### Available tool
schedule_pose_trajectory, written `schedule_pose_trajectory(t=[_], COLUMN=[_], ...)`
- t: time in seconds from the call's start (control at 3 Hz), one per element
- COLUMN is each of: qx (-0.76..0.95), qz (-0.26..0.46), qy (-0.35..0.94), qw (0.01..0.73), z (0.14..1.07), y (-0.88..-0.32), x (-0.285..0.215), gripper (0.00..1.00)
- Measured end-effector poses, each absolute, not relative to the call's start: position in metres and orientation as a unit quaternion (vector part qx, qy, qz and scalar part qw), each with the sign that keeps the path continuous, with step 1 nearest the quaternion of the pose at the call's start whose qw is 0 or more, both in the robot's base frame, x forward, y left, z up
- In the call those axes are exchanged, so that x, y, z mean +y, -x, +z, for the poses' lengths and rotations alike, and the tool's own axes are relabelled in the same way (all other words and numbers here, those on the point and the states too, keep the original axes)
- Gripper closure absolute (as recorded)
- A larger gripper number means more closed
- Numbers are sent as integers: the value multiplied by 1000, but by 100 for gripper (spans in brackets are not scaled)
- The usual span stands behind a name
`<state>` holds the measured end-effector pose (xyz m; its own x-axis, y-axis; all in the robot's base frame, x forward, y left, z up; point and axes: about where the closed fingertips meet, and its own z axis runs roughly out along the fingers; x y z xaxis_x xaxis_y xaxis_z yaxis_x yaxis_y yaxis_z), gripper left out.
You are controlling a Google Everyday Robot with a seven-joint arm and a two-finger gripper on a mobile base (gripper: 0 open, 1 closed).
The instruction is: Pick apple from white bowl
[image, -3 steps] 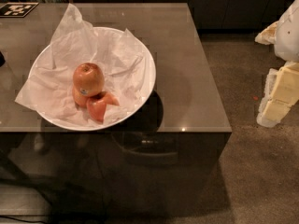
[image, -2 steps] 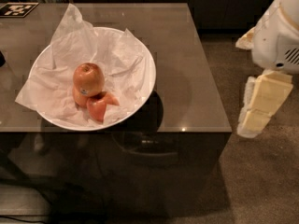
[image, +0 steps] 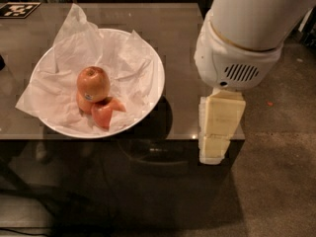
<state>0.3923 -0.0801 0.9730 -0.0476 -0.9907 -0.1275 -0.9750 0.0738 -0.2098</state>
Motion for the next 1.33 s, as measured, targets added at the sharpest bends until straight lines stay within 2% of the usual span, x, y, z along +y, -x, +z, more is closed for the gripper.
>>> schedule_pose_trajectory(t=[0.67, 1.0, 1.33], qx=[715, 708, 706], qz=[-39, -38, -29], qy=[677, 678, 682], qw=[171, 195, 189], z=[998, 1018, 1018], y=[-401, -418, -435], x=[-58, -21, 12], gripper=[0, 0, 0])
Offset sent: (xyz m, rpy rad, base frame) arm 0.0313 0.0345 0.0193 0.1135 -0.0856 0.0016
